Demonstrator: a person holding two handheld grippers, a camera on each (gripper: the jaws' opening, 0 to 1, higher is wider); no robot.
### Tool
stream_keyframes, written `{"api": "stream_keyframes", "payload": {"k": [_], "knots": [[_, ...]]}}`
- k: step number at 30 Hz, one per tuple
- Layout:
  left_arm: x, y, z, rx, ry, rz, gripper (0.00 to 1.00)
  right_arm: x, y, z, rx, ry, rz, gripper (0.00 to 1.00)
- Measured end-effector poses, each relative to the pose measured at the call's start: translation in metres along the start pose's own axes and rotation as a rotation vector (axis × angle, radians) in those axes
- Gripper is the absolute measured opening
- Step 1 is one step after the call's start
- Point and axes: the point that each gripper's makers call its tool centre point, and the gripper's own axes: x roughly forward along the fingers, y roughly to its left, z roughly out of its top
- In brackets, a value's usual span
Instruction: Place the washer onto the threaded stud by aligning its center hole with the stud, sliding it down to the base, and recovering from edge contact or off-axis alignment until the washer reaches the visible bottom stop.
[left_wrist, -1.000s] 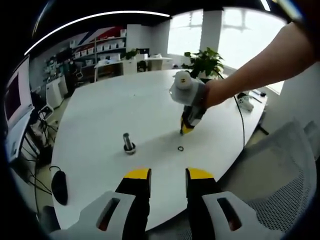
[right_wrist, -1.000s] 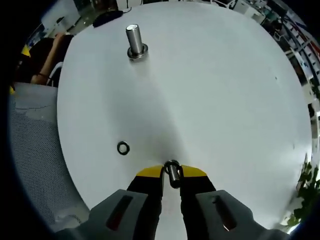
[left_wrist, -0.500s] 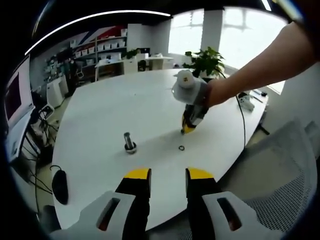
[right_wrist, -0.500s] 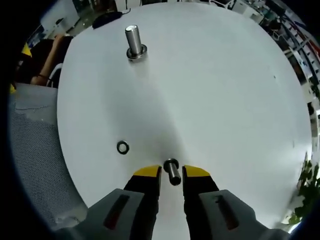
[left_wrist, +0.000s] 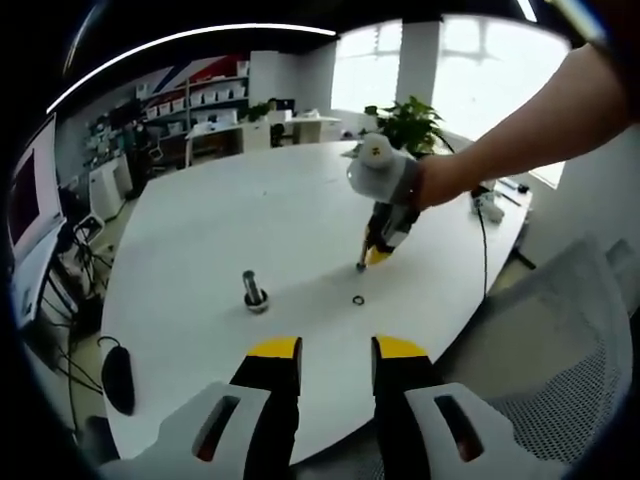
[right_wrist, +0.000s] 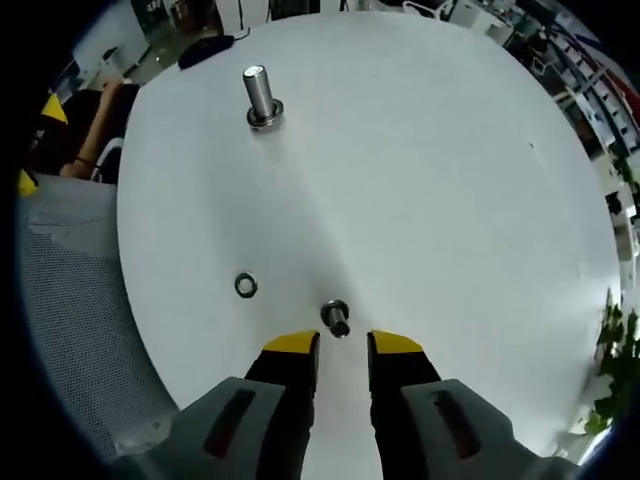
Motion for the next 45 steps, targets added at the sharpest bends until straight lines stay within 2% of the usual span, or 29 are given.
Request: {"api": "stream_keyframes", "payload": {"k": [9,19,27,33,36,45], "knots": [[0.0,-0.002,0.002,-0.005,-0.012,-0.012,0.26,-0.008,0.008,-0.006,0.03,-0.019,0.001,0.24],[-0.001,-0.001,0.003,-0.012,-0.017,-0.015,0.26,-0.001,0.029,0.0,0.009,-0.006,0.013,0.26],[-0.001,0.0,0.004,-0.018,-0.022,-0.013,0.25,0.005,0.043,-0.003,0.043,0.007,0.041,0.26],[-0.001,0.001,0.004,-0.025,-0.021,-0.01,0.25,0.01,0.058,0.016,0.029,-0.041,0.062,0.25],[-0.001,0.001,0.003,-0.027,-0.019,-0.011,0.25,0.016,0.064,0.022,-0.002,-0.036,0.069,0.25],[-0.001,0.001,0.001,-0.029,-0.013,-0.008,0.25,0.026,0.072,0.032,-0.011,-0.037,0.088,0.24]]}}
